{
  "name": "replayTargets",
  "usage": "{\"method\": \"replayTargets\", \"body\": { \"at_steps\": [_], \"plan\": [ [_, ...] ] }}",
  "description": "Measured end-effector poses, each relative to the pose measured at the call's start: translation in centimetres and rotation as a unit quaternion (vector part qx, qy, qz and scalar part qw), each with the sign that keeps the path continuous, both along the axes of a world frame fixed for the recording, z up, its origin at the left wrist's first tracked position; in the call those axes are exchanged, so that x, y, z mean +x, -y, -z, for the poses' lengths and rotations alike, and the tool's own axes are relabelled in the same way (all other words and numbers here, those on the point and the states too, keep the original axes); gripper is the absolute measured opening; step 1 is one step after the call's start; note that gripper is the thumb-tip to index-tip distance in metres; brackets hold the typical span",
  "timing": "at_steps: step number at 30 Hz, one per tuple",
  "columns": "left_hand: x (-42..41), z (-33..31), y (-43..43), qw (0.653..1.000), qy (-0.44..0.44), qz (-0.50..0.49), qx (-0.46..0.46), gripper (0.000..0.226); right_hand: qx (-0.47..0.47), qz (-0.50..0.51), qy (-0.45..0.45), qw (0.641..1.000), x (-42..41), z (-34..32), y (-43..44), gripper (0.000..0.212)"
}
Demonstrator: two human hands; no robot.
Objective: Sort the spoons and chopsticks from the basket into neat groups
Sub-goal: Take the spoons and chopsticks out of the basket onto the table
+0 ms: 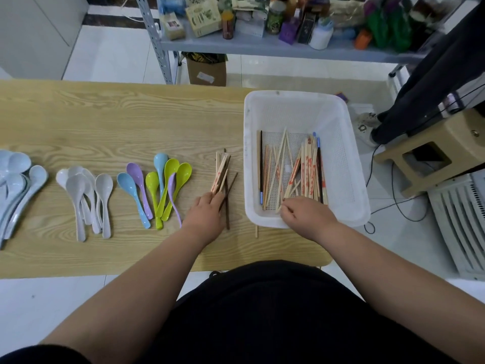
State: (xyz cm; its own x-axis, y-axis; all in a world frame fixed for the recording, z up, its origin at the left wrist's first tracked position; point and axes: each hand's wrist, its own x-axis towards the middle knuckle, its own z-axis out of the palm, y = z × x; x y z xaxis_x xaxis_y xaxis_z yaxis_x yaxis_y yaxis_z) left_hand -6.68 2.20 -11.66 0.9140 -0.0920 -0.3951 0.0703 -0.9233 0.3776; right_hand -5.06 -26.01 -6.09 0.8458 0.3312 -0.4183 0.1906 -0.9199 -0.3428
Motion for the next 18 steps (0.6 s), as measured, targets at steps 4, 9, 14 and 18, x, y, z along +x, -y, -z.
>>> {"method": "replayTargets", "body": {
  "at_steps": [4, 9, 14, 18],
  "plan": [
    [1.5, -4.3, 1.0, 0.988, 0.094, -0.091, -0.080, 0.052, 0.074, -0.017, 0.025, 0.997, 0.9, -0.1, 1.6, 0.030],
    [3.1, -9.0, 5.1, 0.964, 0.224, -0.098, -0.107, 0.038, 0.021, -0.110, 0.144, 0.983, 3.3, -0.9, 7.0, 0.029],
    [4.7, -9.1, 10.7, 0.975, 0.156, -0.013, -0.155, 0.048, -0.038, -0.203, 0.216, 0.954, 5.0, -1.2, 11.5, 0.025],
    [7.1, -6.2, 14.7, 0.996, -0.035, -0.046, -0.073, 0.074, -0.004, -0.196, 0.205, 0.959, 4.6, -0.2, 12.6, 0.029]
  ]
}}
